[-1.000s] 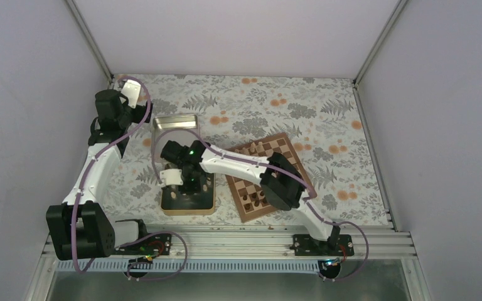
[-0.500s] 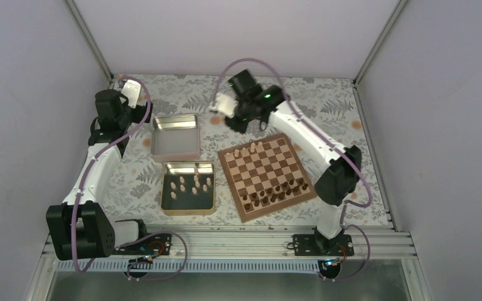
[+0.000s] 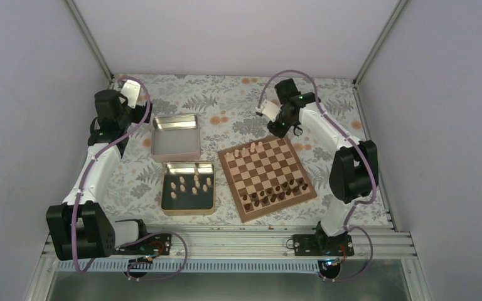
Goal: Set up the chess pieces on the board
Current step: Place the chess piece on the chessboard.
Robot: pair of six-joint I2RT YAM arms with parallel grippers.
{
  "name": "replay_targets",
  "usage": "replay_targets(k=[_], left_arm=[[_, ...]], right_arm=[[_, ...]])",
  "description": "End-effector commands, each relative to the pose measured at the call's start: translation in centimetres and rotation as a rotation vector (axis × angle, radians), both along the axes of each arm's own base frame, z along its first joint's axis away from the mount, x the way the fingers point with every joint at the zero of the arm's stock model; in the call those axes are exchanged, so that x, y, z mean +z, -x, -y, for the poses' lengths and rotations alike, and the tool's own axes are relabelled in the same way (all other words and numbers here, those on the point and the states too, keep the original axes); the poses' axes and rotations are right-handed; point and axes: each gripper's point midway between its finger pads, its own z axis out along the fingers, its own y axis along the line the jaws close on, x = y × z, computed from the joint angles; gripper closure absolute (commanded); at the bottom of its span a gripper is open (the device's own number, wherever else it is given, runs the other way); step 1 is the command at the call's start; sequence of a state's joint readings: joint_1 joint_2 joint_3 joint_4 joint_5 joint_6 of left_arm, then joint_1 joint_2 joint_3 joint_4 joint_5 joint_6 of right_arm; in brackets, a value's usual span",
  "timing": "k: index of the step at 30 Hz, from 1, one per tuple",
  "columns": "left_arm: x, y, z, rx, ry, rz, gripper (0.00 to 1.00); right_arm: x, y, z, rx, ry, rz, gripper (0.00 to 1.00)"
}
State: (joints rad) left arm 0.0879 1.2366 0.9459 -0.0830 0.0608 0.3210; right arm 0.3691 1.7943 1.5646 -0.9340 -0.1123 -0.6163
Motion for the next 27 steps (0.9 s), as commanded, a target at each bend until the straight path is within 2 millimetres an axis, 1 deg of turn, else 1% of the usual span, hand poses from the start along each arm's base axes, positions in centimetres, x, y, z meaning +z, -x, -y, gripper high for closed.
replay_targets(k=[1,7,10,17,23,27], left_arm=[[1.4,0.1,0.1,-0.005,0.016,0.049,0.00],[1.1,0.1,0.1,-0.007,0.017,0.042,0.00],[1.1,0.1,0.1,-0.007,0.017,0.044,0.00],[1.1,0.1,0.1,-0.006,0.016,0.043,0.00],[1.0,0.1,0.1,-0.006,0.015,0.040,0.00],[1.0,0.1,0.1,-0.009,0.017,0.039,0.00]], right_arm=[[-1.4,0.4,-0.2,0.015,-0.025,0.014,0.86],[-3.9,0.4,0.7,-0.017,-0.023,-0.015,0.85],[-4.9,0.2,1.2,-0.028,-0.019,-0.028,0.85],[-6.4,-0.4,1.6,-0.038,-0.036,-0.063,0.85],[-7.3,-0.2,1.8,-0.039,-0.037,-0.093,0.85],[-7.5,0.1,1.9,-0.042,-0.034,-0.103,0.85]])
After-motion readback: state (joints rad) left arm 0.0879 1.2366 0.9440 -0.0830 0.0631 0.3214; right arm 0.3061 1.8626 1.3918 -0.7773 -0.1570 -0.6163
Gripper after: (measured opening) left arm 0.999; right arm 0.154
